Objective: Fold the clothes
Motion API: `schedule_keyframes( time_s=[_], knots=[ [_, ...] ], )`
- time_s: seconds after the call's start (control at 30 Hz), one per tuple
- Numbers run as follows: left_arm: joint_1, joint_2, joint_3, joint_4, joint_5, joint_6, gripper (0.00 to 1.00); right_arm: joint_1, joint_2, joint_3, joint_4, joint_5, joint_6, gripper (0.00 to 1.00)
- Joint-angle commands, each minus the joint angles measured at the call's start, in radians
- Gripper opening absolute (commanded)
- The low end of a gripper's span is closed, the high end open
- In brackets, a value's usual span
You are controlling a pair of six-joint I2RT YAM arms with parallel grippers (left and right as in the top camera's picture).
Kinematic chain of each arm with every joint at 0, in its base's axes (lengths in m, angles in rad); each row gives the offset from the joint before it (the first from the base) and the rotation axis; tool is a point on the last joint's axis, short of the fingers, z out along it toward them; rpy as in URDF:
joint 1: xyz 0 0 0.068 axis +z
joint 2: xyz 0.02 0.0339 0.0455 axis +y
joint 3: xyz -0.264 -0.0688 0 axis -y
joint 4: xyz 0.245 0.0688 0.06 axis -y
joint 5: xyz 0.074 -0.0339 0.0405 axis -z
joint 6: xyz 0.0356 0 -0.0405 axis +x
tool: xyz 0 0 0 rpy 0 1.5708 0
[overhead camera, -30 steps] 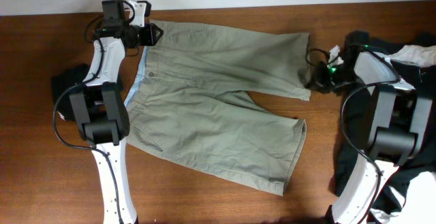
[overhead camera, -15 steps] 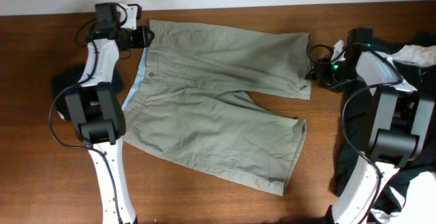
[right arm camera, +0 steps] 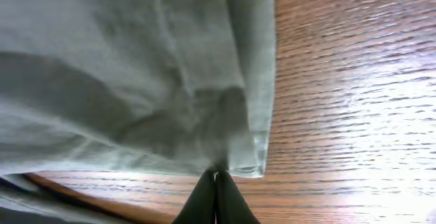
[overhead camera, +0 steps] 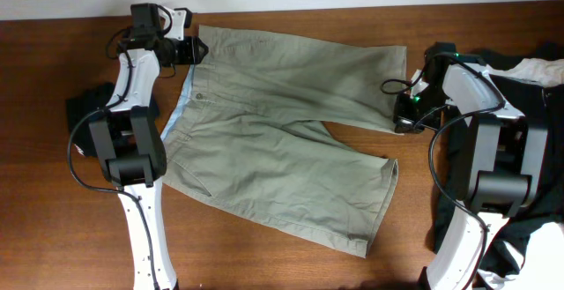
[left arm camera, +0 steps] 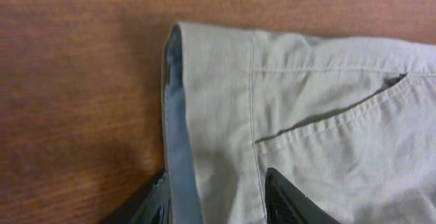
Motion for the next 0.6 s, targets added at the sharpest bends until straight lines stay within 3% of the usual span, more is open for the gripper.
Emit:
schedule_keyframes(
  time_s=[0.0,0.1,0.17,0.23,0.3,0.37,0.47,0.53,0.57],
  knots=[
    [-0.007,0.009,0.013,0.004,0.019,0.017,0.46,-0.017,-0.036,0.024,0.004,-0.019,-0.016,0.22],
    [-0.041,0.036,0.013,0.004,0.018,0.032,0.42,-0.024,-0.071,0.031,0.000,-0.021,-0.015,0.25],
    [-0.040,0.043,0.014,0.008,0.019,0.031,0.14,-0.028,-0.071,0.030,0.005,-0.014,-0.015,0.25],
    [-0.028,0.026,0.032,0.007,0.027,0.026,0.02,-0.037,-0.068,0.028,0.037,-0.013,-0.014,0.30],
    [-0.015,0.005,0.054,0.007,0.027,0.027,0.00,-0.043,-0.052,0.027,0.046,-0.014,-0.007,0.47],
    [-0.012,0.002,0.071,-0.008,0.027,0.027,0.00,-0.041,-0.010,0.016,0.055,-0.028,-0.006,0.48],
    [-0.013,0.003,0.071,-0.022,0.026,0.027,0.00,-0.040,0.008,0.015,0.089,-0.121,-0.008,0.30],
    [-0.013,0.003,0.071,-0.025,0.026,0.027,0.00,-0.040,0.008,0.015,0.092,-0.124,-0.009,0.28],
    [-0.013,0.003,0.071,-0.026,0.026,0.027,0.01,-0.040,0.008,0.013,0.092,-0.124,-0.011,0.18]
  ],
)
